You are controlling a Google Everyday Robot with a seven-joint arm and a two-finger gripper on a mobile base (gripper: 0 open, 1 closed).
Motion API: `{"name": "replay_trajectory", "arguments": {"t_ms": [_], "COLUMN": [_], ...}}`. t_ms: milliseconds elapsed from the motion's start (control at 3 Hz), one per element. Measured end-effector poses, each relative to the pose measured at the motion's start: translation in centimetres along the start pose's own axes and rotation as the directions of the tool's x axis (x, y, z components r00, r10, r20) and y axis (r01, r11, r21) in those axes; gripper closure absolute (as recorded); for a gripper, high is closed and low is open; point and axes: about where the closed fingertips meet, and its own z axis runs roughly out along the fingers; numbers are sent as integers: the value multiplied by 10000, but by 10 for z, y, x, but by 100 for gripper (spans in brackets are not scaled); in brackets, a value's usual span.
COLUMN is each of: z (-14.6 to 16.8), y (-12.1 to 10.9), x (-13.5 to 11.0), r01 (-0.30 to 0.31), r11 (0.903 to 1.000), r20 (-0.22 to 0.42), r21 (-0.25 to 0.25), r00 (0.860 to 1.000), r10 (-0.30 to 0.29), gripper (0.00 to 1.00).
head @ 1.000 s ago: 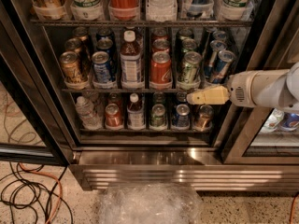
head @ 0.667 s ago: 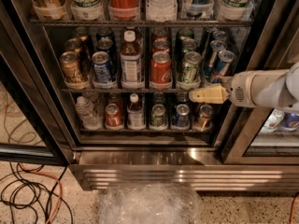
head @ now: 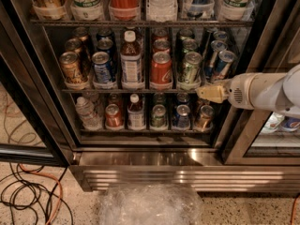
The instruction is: Pick redbull can from middle shelf of fridge
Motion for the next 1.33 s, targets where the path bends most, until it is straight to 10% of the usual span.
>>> {"name": "replay_trajectory", "arguments": {"t_ms": [667, 1333], "z": [20, 22], "y": [-23, -44], "x": [8, -3], "r01": [-241, -114], "r11": [9862, 9666], "r20": [831, 1403], "r21": [1637, 2562], "r00": [9965, 9898], "r10": [106, -255], "gripper": [10, 24]}}
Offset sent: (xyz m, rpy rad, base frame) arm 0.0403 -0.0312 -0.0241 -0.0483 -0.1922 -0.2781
